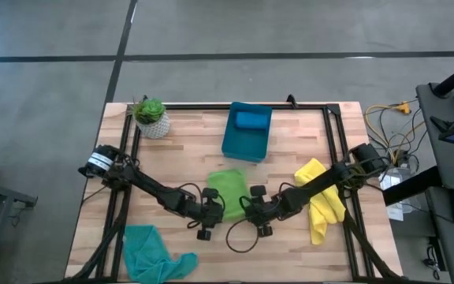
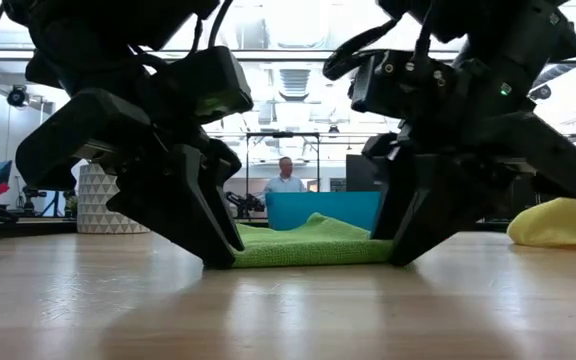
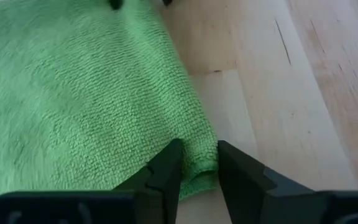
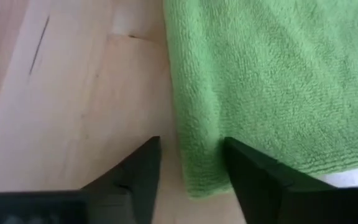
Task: Fold microfiber towels
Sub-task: Fold the green microfiber cloth
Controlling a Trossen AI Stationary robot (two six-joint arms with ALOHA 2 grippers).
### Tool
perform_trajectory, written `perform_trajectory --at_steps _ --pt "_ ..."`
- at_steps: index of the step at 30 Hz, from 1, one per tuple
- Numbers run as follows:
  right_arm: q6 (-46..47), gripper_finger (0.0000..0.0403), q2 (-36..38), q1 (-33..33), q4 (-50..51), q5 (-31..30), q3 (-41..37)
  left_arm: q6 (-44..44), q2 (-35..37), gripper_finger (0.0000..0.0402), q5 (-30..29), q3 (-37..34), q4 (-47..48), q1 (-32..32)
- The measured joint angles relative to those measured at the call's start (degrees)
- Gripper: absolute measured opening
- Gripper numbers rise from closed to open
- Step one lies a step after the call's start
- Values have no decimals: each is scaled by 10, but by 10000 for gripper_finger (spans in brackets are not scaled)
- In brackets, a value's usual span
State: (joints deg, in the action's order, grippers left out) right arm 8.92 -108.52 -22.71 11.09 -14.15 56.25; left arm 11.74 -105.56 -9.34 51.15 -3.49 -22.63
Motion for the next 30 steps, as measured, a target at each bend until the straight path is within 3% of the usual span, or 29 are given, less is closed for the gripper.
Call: perform_trajectory --at_steps 5,7,15,20,24,30 --pt "2 47 14 1 21 37 0 15 4 24 -2 -1 4 0" --pt "5 21 24 3 34 72 7 16 12 8 -1 1 6 0" --pt "25 10 111 2 99 185 46 30 130 1 48 3 15 -3" --pt "46 10 146 4 99 191 50 30 204 1 33 -18 14 -1" --pt "46 9 145 21 100 191 49 30 218 0 -1 -31 36 7" --pt "33 9 145 64 105 209 47 47 206 0 -4 -56 18 17"
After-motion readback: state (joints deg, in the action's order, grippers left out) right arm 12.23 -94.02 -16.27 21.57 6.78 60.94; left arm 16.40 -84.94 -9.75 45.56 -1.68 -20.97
